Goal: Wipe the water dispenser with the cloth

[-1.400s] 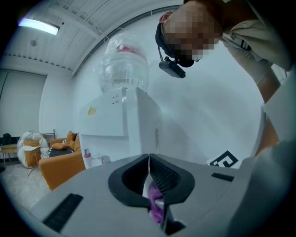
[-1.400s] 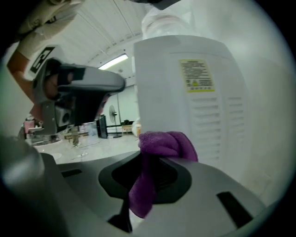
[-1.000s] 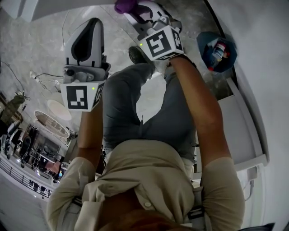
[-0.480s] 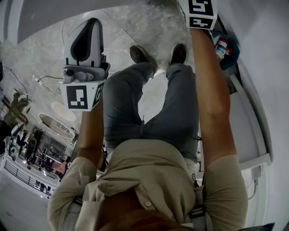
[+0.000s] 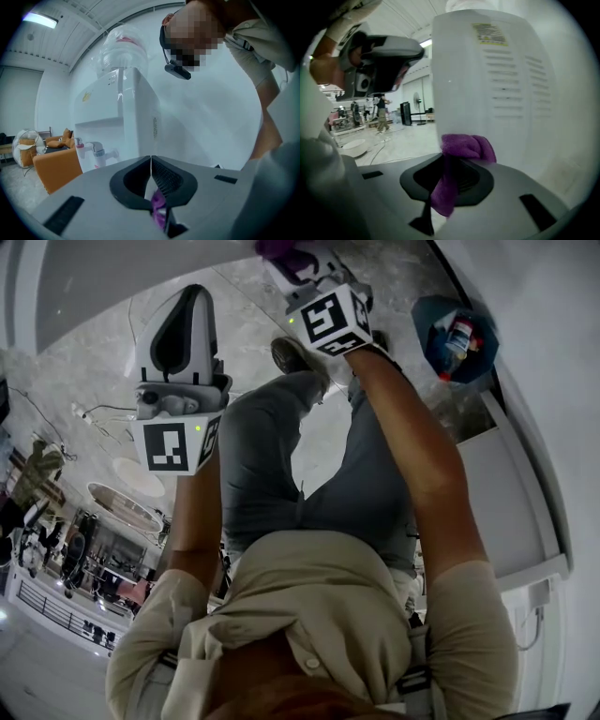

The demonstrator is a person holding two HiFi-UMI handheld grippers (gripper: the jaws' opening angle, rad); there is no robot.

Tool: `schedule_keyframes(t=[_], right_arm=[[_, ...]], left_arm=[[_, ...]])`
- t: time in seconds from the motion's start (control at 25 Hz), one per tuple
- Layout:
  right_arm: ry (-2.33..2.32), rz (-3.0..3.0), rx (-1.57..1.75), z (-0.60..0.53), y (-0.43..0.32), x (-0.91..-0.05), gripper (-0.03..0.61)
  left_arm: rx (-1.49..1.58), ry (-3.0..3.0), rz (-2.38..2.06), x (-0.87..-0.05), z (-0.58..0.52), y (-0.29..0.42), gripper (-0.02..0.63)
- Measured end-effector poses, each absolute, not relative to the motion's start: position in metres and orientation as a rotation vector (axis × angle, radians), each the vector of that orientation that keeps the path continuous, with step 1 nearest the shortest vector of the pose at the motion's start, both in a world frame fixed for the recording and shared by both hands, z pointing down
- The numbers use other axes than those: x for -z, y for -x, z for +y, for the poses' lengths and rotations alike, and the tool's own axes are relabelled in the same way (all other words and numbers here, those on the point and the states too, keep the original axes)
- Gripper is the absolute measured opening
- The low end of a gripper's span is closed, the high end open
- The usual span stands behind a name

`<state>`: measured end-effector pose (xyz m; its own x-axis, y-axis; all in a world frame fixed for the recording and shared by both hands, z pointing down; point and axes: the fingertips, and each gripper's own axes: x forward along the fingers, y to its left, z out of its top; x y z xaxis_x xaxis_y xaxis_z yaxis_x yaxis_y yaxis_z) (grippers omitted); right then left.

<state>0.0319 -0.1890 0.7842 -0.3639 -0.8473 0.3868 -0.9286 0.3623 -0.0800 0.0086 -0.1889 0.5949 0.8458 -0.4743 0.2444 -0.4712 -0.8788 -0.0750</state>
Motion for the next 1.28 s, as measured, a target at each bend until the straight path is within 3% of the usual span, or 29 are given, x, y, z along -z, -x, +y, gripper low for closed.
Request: schedule_keyframes(t=[0.16,0.36,0.64,0.92,1.08,1.28], right_arm=[[-1.386,-2.446,-0.347,-0.180,0.023,-0.787,0.072],[-1.371,-2.429,-0.309,-0.185,0.002,-0.800,0.072],[-1.562,-2.199,-0.354,-0.205,-0.112,-0.856,0.071],[-2.093,-1.938,-0.566,-0.226,-0.244,-0.857,0.071],[-2.044,-1.972,-0.617,-0.223,-0.230,-0.863,0.071],[-1.811,-2.134,-0.673,-0.210,-0.139,-0.883,0.072]], left_arm=[[0.408,3.005,0.774,-0.597,-0.189,-0.006,0.021],[0.418,3.002,0.763,-0.602,-0.188,-0.002,0.022],[0.444,2.997,0.733,-0.619,-0.187,-0.006,0.021],[0.461,3.003,0.690,-0.630,-0.180,-0.017,0.021],[0.459,3.007,0.691,-0.632,-0.178,-0.019,0.022],[0.466,3.007,0.689,-0.635,-0.179,-0.018,0.022]])
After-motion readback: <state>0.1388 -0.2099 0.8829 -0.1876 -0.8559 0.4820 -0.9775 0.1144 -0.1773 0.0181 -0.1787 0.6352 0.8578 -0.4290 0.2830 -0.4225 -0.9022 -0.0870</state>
